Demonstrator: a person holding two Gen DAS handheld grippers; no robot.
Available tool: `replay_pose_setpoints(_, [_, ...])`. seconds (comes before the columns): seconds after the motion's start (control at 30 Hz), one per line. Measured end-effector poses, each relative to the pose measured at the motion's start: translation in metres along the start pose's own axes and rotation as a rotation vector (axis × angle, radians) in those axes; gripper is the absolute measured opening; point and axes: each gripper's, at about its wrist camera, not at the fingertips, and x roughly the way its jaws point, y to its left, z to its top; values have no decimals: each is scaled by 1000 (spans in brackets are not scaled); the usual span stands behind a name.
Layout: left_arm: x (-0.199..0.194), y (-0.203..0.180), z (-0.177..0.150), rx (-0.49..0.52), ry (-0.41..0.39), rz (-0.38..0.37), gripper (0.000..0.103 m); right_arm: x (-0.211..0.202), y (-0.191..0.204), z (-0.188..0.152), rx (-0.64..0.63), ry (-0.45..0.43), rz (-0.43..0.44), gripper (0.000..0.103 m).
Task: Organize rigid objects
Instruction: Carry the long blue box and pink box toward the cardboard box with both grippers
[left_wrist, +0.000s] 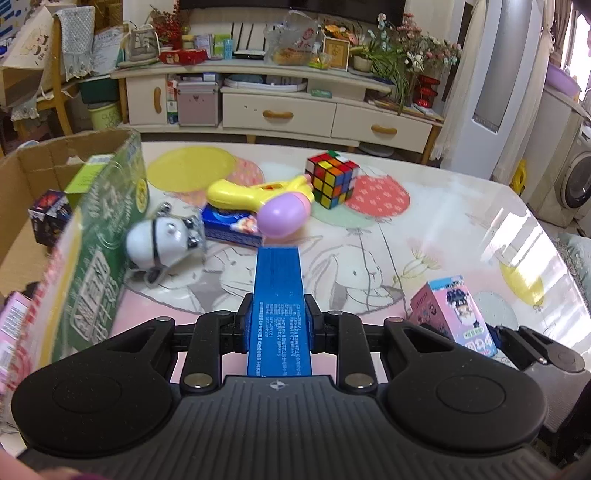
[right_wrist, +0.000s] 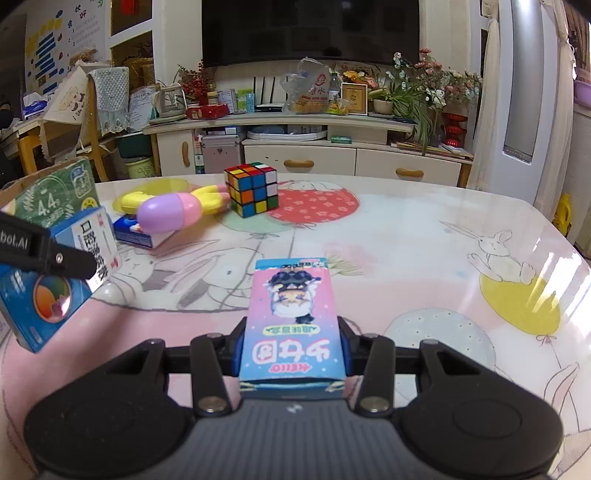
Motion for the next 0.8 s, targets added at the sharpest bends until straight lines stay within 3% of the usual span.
replay_pose_setpoints(0.8, [-47, 54, 24, -26, -137, 27, 29, -24, 59, 12, -70, -24, 29, 44])
